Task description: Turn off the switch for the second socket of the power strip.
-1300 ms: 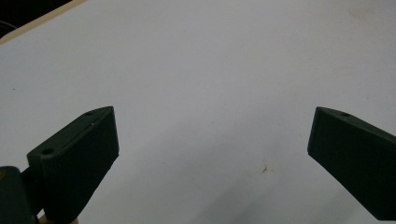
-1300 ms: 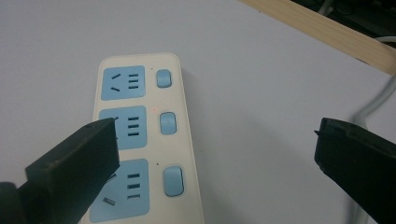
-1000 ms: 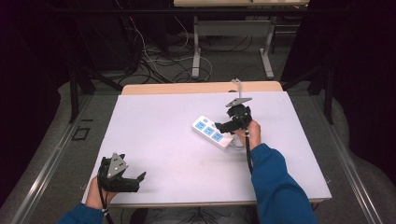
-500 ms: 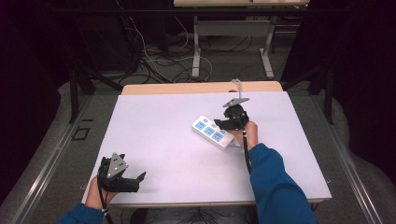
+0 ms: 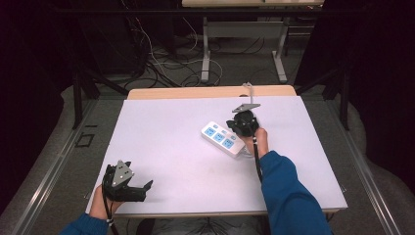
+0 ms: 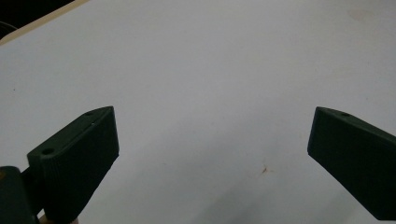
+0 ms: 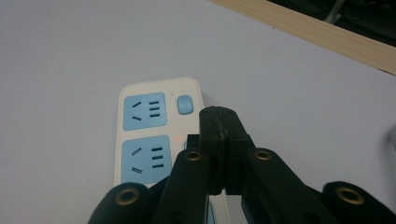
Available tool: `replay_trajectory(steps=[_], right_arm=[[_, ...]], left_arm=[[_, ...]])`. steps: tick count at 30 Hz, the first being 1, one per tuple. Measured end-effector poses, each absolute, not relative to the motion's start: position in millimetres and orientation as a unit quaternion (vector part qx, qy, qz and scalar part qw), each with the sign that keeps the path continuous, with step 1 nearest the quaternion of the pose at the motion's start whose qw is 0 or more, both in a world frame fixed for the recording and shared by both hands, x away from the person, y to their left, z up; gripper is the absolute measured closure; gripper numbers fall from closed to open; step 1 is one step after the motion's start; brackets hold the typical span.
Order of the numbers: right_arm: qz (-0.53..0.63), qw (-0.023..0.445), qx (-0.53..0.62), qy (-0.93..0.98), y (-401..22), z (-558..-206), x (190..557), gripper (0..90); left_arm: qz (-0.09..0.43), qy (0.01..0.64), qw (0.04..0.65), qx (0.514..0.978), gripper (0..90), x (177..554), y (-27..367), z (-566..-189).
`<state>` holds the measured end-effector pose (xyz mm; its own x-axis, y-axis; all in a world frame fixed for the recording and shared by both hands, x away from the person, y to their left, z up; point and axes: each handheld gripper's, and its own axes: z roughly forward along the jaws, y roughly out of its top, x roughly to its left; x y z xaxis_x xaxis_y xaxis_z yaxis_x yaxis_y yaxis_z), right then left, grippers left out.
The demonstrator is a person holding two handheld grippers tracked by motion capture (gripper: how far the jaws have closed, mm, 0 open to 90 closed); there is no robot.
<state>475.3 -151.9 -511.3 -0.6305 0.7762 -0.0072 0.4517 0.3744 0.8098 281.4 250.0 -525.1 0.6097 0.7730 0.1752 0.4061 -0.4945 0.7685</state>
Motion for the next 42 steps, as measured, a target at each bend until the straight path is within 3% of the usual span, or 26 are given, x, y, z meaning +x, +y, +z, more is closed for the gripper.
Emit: replay_trajectory(steps=[42], right_arm=[[0.361,0.203,0.367,0.833,-127.3,-535.5,478.8,90.0]], left_arm=[[0.259,0.357,0.354,0.825,2.0,281.5,249.9,-525.3]])
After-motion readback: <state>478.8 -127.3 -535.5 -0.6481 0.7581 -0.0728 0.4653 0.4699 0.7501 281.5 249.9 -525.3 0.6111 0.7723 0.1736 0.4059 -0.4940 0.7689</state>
